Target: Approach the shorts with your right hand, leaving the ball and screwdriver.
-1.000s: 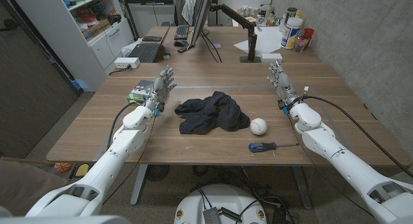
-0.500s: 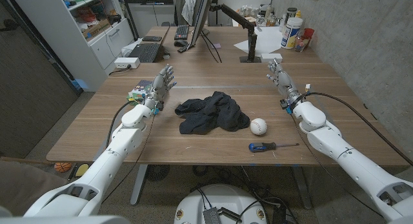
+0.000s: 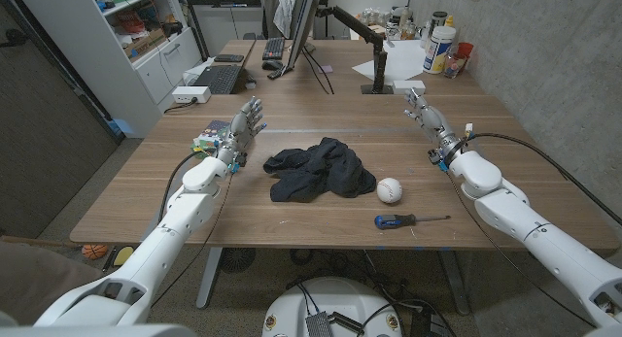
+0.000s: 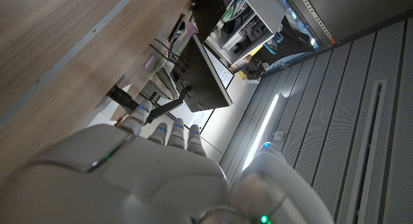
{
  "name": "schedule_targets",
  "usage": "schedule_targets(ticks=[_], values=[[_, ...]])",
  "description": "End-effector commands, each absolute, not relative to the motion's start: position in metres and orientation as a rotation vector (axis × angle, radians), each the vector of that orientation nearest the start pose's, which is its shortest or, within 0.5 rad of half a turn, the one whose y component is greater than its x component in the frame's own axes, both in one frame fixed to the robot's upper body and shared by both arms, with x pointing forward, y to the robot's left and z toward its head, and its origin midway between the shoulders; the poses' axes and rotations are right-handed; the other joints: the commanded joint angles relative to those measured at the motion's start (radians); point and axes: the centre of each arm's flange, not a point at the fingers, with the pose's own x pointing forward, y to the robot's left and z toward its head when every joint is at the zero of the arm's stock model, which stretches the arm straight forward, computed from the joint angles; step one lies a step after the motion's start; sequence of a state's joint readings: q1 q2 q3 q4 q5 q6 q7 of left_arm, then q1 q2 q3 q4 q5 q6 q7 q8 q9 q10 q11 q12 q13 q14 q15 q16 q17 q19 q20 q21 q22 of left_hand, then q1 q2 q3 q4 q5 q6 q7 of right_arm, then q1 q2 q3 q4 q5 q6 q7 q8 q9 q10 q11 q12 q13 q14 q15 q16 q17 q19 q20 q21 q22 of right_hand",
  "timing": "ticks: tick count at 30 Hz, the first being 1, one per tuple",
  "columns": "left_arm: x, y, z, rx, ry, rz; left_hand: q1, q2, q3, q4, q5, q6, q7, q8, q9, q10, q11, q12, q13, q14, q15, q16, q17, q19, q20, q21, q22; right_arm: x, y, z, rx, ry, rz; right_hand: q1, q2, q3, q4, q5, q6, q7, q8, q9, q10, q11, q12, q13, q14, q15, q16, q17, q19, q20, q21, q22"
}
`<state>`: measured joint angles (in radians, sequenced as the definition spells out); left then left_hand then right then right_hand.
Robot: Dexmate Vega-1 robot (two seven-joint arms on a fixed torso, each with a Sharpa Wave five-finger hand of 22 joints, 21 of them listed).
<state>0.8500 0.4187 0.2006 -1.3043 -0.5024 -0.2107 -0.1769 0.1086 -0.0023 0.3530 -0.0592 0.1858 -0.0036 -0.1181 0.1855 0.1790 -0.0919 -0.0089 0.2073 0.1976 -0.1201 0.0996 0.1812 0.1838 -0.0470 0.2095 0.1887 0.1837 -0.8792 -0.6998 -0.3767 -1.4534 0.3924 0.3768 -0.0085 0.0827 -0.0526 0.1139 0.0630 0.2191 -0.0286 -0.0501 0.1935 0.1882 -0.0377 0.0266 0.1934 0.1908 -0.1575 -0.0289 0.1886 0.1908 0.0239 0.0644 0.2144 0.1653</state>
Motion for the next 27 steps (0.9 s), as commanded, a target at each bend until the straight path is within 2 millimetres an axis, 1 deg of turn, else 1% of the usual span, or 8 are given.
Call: schedule_targets(ticks=[1,7,8,13,19,23,26,27], values=[[0.649,0.299,-0.01,0.023,-0.606,-0.244,0.005,0.004,0.001,-0.005,0.003,0.0,-0.01,0.005,0.004,-0.003,-0.001,0.004,0.002,-0.01,-0.002,0.006,0.003,-0.005,0.005,0.007,0.002,0.593,-0.302,0.017,-0.478,-0.791,0.22,0.011,0.004,0.004,-0.009,0.007,0.002,-0.014,0.006,0.002,-0.006,-0.009,0.003,0.002,-0.008,-0.01,0.003,0.001,0.0,-0.007,-0.005,0.003],[0.65,0.299,-0.009,0.025,-0.606,-0.248,0.005,0.004,0.001,-0.006,0.003,0.0,-0.009,0.005,0.004,-0.002,0.001,0.005,0.002,-0.011,-0.002,0.006,0.003,-0.005,0.005,0.008,0.002,0.586,-0.293,0.018,-0.542,-0.806,0.242,0.014,0.005,0.005,-0.011,0.007,0.003,-0.014,0.006,0.002,-0.011,-0.007,0.001,0.002,-0.013,-0.014,0.001,0.0,-0.001,-0.008,-0.008,0.003],[0.65,0.298,-0.008,0.024,-0.606,-0.249,0.005,0.004,0.001,-0.006,0.003,0.0,-0.009,0.005,0.004,-0.003,0.001,0.005,0.002,-0.011,-0.002,0.006,0.003,-0.005,0.005,0.008,0.002,0.582,-0.289,0.019,-0.588,-0.82,0.246,0.015,0.005,0.005,-0.011,0.007,0.004,-0.014,0.006,0.002,-0.011,-0.006,0.001,0.002,-0.013,-0.014,0.001,0.0,-0.001,-0.008,-0.008,0.003],[0.651,0.298,-0.007,0.025,-0.609,-0.252,0.005,0.004,0.001,-0.006,0.003,0.0,-0.008,0.005,0.004,-0.003,0.001,0.005,0.002,-0.012,-0.002,0.006,0.003,-0.005,0.005,0.008,0.002,0.58,-0.287,0.02,-0.632,-0.843,0.229,0.019,0.007,0.006,-0.014,0.008,0.004,-0.025,0.006,0.002,-0.016,-0.011,0.0,0.002,-0.014,-0.012,0.002,0.0,-0.003,-0.005,-0.011,0.003],[0.652,0.3,-0.008,0.024,-0.609,-0.252,0.005,0.005,0.001,-0.007,0.003,0.0,-0.009,0.005,0.004,-0.003,0.001,0.005,0.002,-0.014,-0.002,0.006,0.003,-0.006,0.005,0.008,0.002,0.576,-0.28,0.021,-0.69,-0.865,0.23,0.023,0.008,0.007,-0.016,0.008,0.004,-0.029,0.006,0.002,-0.02,-0.014,-0.001,0.002,-0.015,-0.013,0.002,0.0,-0.004,-0.003,-0.013,0.003],[0.653,0.302,-0.008,0.021,-0.611,-0.253,0.004,0.005,0.001,-0.007,0.003,0.0,-0.009,0.005,0.004,-0.003,0.0,0.005,0.002,-0.015,0.0,0.005,0.003,-0.006,0.005,0.008,0.002,0.567,-0.271,0.024,-0.782,-0.904,0.227,0.026,0.01,0.008,-0.018,0.008,0.003,-0.031,0.005,0.002,-0.021,-0.014,-0.001,0.002,-0.018,-0.015,0.001,0.0,-0.004,-0.003,-0.015,0.003],[0.653,0.302,-0.008,0.021,-0.612,-0.254,0.004,0.005,0.001,-0.007,0.003,0.001,-0.009,0.005,0.004,-0.003,0.0,0.005,0.002,-0.016,-0.001,0.006,0.003,-0.006,0.005,0.008,0.002,0.567,-0.27,0.024,-0.784,-0.905,0.225,0.028,0.011,0.009,-0.02,0.008,0.004,-0.033,0.005,0.002,-0.021,-0.014,0.0,0.002,-0.018,-0.016,0.001,0.0,-0.004,-0.004,-0.015,0.003],[0.653,0.302,-0.008,0.02,-0.613,-0.255,0.004,0.005,0.001,-0.007,0.003,0.001,-0.009,0.005,0.004,-0.004,0.0,0.005,0.002,-0.016,0.0,0.005,0.003,-0.006,0.005,0.008,0.002,0.563,-0.266,0.026,-0.811,-0.922,0.23,0.029,0.011,0.009,-0.02,0.007,0.003,-0.033,0.005,0.002,-0.021,-0.015,0.0,0.002,-0.018,-0.016,0.002,0.0,-0.004,-0.003,-0.016,0.003]])
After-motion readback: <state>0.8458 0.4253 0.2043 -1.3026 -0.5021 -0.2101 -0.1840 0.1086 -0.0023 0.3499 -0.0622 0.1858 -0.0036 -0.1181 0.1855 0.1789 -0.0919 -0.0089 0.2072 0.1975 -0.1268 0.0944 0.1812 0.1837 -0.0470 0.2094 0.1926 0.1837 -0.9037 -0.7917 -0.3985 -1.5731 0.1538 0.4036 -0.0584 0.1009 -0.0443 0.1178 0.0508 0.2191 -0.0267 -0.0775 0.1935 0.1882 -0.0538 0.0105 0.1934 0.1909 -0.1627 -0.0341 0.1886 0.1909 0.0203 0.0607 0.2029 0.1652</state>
